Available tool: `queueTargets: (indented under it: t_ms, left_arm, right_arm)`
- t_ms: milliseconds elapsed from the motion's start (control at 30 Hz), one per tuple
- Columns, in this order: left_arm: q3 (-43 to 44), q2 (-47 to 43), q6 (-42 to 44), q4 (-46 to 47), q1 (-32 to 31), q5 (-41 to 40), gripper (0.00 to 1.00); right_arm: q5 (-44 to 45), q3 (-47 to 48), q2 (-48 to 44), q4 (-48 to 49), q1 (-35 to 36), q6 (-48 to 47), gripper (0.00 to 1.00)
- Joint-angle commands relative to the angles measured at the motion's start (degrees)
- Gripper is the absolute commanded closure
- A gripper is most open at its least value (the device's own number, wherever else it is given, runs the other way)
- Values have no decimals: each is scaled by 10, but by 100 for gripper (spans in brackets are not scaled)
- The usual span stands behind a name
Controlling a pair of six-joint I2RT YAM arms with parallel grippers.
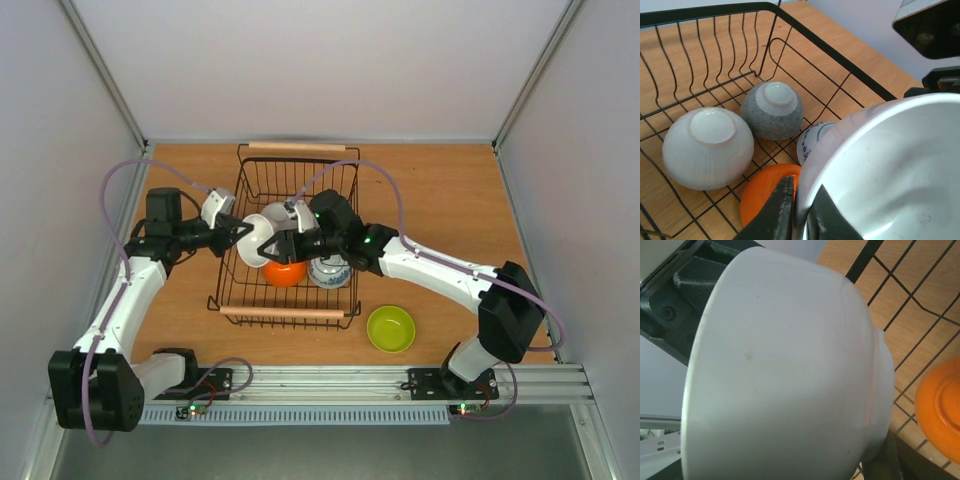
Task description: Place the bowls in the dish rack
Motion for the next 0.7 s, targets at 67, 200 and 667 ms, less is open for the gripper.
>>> queueTargets:
  t_ms: [67,200,667]
  left_arm:
    - [9,-5,-18,20,3,-17,51]
    - [0,-11,-29,44,3,-62,43]
    - [3,2,-46,58,3,-129,40]
  right_arm:
    - [104,51,-46,-166,-4,-112,99]
    - [177,137,-29,-343,-3,-189,99]
    - [364,198,38,-608,62,-308,99]
